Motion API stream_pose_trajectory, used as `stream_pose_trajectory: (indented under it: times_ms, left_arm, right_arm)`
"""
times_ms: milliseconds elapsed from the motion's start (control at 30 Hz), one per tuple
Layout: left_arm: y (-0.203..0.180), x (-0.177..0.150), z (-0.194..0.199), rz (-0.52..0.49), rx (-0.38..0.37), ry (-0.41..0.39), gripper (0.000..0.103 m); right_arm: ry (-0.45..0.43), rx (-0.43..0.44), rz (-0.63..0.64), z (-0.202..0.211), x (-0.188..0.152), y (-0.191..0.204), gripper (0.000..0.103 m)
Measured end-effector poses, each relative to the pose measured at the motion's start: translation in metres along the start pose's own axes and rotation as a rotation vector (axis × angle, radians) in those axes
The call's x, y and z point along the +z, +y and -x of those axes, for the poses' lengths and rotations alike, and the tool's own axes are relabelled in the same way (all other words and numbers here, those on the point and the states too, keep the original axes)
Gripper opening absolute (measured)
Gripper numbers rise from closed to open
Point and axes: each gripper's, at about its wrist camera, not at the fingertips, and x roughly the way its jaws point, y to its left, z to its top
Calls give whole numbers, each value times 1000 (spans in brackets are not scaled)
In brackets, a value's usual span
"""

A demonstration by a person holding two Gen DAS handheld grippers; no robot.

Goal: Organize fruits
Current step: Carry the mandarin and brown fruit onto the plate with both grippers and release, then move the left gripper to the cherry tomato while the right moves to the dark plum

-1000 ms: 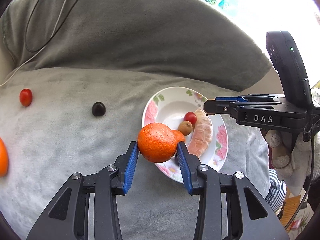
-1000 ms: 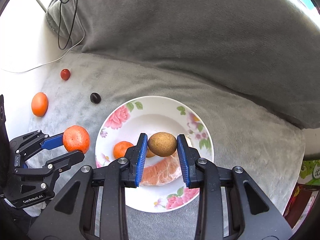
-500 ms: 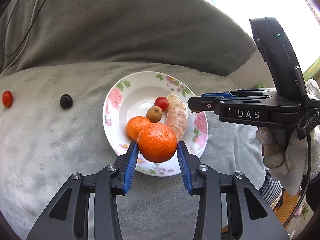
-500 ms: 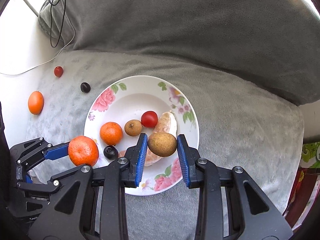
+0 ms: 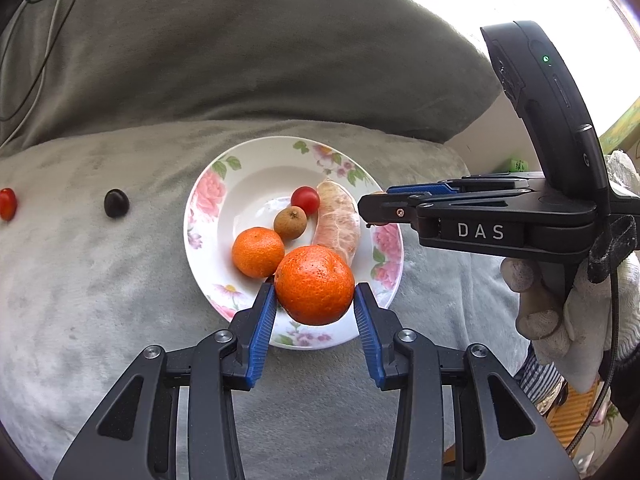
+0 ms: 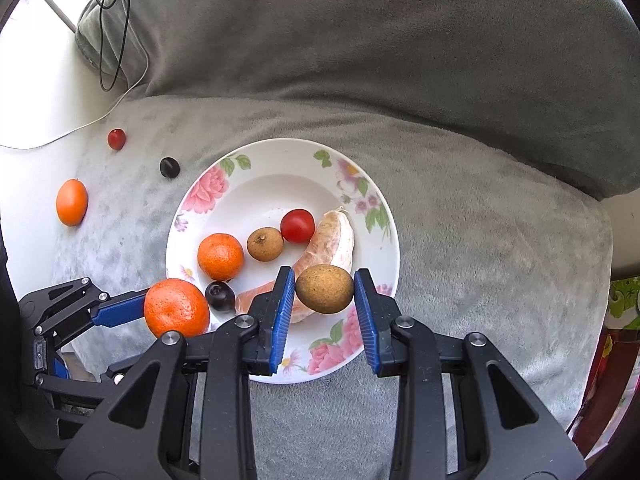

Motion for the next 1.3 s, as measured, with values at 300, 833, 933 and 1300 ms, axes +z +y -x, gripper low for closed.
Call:
stream_pose_trajectory:
  times_ms: [300,833,933,1300]
  left_arm:
    - [-1,2,0,-10,3,-6,39]
    - [2,6,14,-20,28,-35,54]
    - [4,7,15,-13,38,-39,60]
    - [19,6,25,19,52,-53,62]
  right_arm:
    - [-5,0,4,2,2,1,32]
    - [-73,-5,0,16,9,5,68]
    - [-81,1,-4,18,10,6,68]
    - [-134,25,-72,25,14,5,68]
